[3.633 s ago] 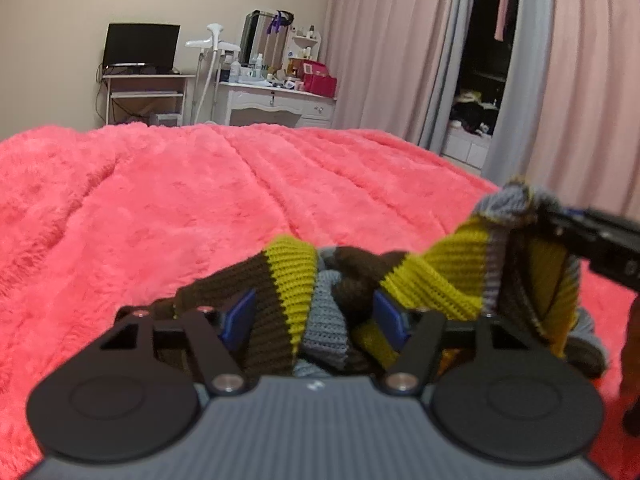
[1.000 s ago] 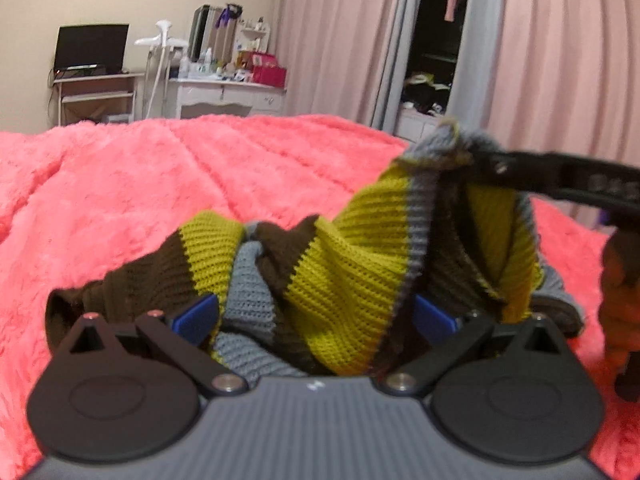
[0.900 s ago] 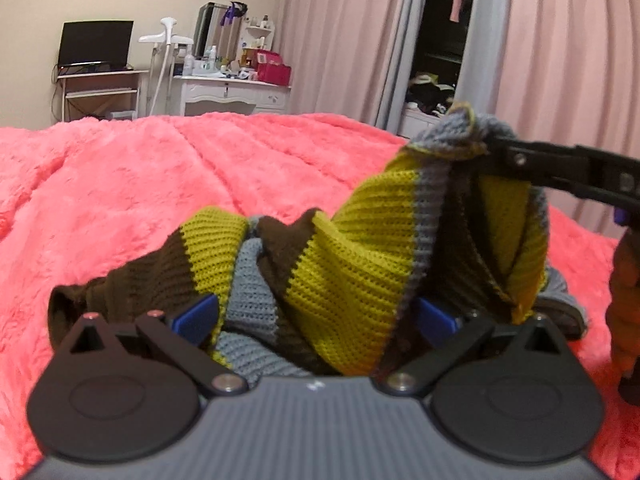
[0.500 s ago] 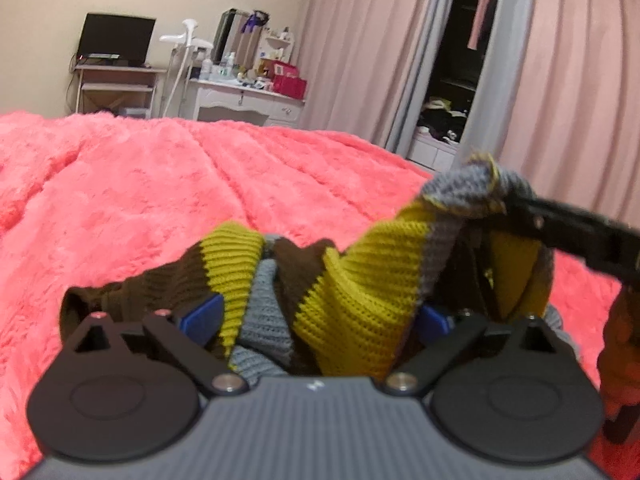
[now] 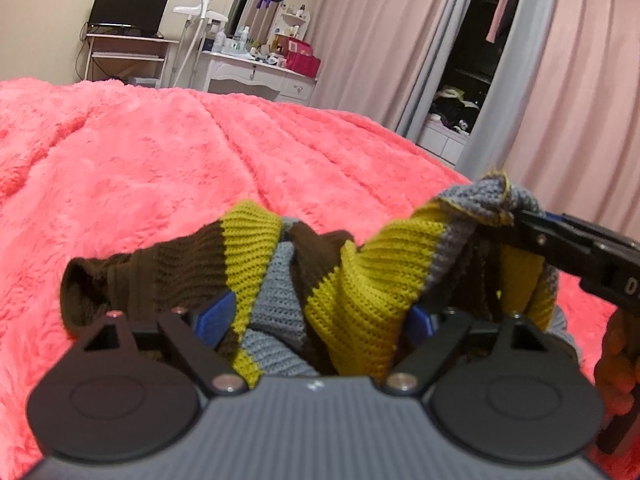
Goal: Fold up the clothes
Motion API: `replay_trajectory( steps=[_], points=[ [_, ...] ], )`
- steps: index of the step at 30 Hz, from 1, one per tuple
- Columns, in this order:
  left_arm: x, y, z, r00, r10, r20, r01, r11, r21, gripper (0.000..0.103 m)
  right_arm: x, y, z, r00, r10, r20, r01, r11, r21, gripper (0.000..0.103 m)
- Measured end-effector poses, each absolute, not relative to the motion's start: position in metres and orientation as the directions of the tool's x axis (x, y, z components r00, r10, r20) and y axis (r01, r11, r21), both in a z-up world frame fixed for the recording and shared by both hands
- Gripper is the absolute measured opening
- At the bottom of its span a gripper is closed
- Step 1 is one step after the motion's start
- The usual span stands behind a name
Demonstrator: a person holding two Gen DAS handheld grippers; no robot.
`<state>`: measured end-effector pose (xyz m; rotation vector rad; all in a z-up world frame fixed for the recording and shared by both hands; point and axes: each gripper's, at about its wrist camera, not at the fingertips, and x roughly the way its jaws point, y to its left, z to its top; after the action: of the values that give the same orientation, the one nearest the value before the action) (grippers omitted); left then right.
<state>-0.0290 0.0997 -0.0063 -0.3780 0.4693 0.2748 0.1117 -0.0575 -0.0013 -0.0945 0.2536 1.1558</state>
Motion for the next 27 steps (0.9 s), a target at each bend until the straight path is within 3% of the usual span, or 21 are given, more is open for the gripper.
replay_trajectory(
  steps=[27],
  points=[
    [-0.026,0.0956,-0.0093,0.858,0.182,-0.48,-0.35,0.892,-0.287,0.093,0.1173,-0.0514,-0.0042,0.403,0.875,-0.269,-0.901,0.43,0.05,0.029]
  ],
)
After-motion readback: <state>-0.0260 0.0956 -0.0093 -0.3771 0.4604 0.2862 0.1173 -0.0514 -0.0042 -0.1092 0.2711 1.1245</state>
